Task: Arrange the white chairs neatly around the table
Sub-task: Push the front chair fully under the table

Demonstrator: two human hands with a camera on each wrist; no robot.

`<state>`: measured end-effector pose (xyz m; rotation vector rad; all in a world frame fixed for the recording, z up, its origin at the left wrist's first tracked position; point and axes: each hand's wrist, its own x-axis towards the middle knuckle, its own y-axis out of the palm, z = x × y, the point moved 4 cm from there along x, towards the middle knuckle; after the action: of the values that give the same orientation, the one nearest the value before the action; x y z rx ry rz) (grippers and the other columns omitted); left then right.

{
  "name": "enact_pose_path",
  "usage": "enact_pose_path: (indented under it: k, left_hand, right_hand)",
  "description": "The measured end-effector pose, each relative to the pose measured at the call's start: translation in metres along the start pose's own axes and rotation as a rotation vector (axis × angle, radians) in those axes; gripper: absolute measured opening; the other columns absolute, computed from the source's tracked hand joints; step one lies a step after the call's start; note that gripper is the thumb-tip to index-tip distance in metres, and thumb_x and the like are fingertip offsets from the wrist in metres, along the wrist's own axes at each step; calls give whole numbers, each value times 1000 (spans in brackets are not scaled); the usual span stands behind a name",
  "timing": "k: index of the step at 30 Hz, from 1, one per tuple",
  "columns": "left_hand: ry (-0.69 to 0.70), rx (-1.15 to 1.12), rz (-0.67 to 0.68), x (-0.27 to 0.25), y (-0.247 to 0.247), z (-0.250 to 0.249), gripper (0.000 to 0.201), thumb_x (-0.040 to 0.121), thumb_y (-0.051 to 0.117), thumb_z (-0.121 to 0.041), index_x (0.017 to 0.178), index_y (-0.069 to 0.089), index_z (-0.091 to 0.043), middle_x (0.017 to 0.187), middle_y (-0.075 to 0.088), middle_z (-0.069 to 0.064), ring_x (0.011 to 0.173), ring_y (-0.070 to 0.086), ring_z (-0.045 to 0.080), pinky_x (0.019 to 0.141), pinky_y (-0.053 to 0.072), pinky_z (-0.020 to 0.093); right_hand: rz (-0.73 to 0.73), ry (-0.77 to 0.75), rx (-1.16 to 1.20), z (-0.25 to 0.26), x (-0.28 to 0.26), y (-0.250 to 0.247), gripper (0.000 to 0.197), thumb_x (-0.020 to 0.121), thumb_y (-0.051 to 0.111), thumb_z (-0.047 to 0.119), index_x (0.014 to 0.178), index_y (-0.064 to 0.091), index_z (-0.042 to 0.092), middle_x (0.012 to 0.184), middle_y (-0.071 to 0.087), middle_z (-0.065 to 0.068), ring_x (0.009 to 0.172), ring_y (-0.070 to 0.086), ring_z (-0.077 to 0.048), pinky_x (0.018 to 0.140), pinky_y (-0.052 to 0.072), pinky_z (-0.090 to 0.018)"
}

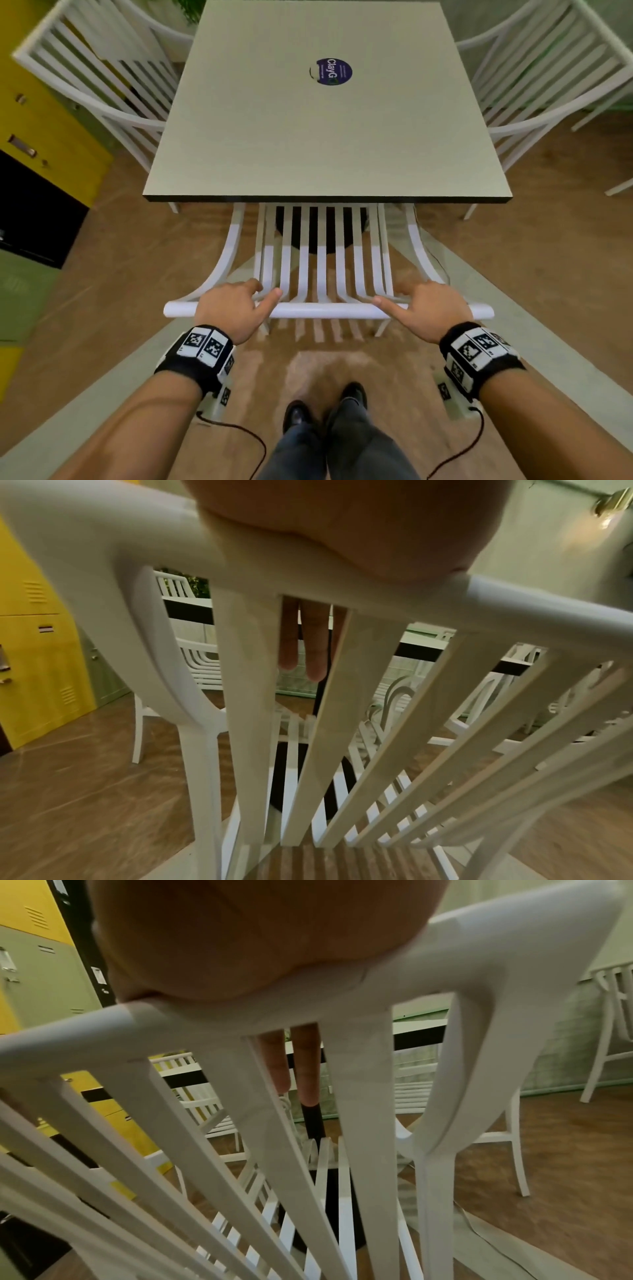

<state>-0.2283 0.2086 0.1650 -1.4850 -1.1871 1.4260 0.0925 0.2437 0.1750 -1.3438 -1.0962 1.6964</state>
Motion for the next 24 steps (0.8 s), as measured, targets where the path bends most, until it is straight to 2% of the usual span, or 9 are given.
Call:
enact_pose_path:
  k: [3,4,6,9,14,16,20,22,24]
  left_hand:
    - [15,-5,11,4,-3,2,73,79,16,-77,111,61,-29,81,70,-1,76,63,20,66,50,33]
    - [20,-1,11,5,-4,4,74,78,15,-78,110,62,-30,81,70,-2,76,63,19,66,50,33]
    - [30,10,-6,7,-5,6,75,77,13,-78,108,62,-31,81,70,-2,74,63,18,65,49,32]
    - [44,22,-8,6,-6,5,79,74,9,-79,107,62,-31,80,69,-3,72,62,18,64,49,33]
    - [22,15,-29,4,-4,-2,75,75,10,-76,103,64,-32,70,67,-3,68,61,17,62,51,32]
    - [4,31,-31,5,-3,-4,69,78,15,-75,101,64,-32,67,65,-4,65,60,15,60,50,32]
    - [-3,47,-16,7,-2,-3,63,81,19,-74,95,65,-33,63,62,-5,61,58,13,56,46,30]
    - [13,41,-1,7,-1,-4,64,80,16,-74,85,64,-32,60,62,-5,59,57,11,54,44,29]
    - [28,43,14,6,-2,-7,68,79,12,-73,69,61,-28,56,60,-3,54,55,11,52,41,29]
  right_hand:
    - [-24,4,-75,9,-2,-1,85,72,8,87,93,65,28,57,56,6,54,55,-11,47,39,-26]
    - [-32,-4,-91,11,-3,-1,83,72,7,86,82,64,27,54,55,5,51,54,-11,46,38,-26]
    - [-37,-11,-102,14,-3,-3,79,74,8,84,73,61,25,51,53,5,49,52,-10,44,36,-25]
    - [-28,-19,-108,13,-1,-3,78,75,11,85,73,61,24,51,53,4,49,52,-11,45,36,-26]
    - [-10,-45,-85,2,2,-4,82,72,9,88,77,62,25,53,55,4,52,54,-11,52,47,-27]
    - [-11,-53,-85,0,2,-5,81,72,9,87,73,61,25,51,53,4,51,53,-10,50,43,-26]
    - [-2,-60,-75,1,2,-6,80,75,14,86,82,65,25,51,54,7,50,53,-8,48,40,-24]
    - [1,-72,-77,1,1,-7,80,74,12,87,73,62,24,52,55,5,51,54,-10,47,41,-25]
    - [-2,-83,-90,2,-1,-7,78,73,10,87,61,54,23,52,53,4,49,53,-11,45,37,-25]
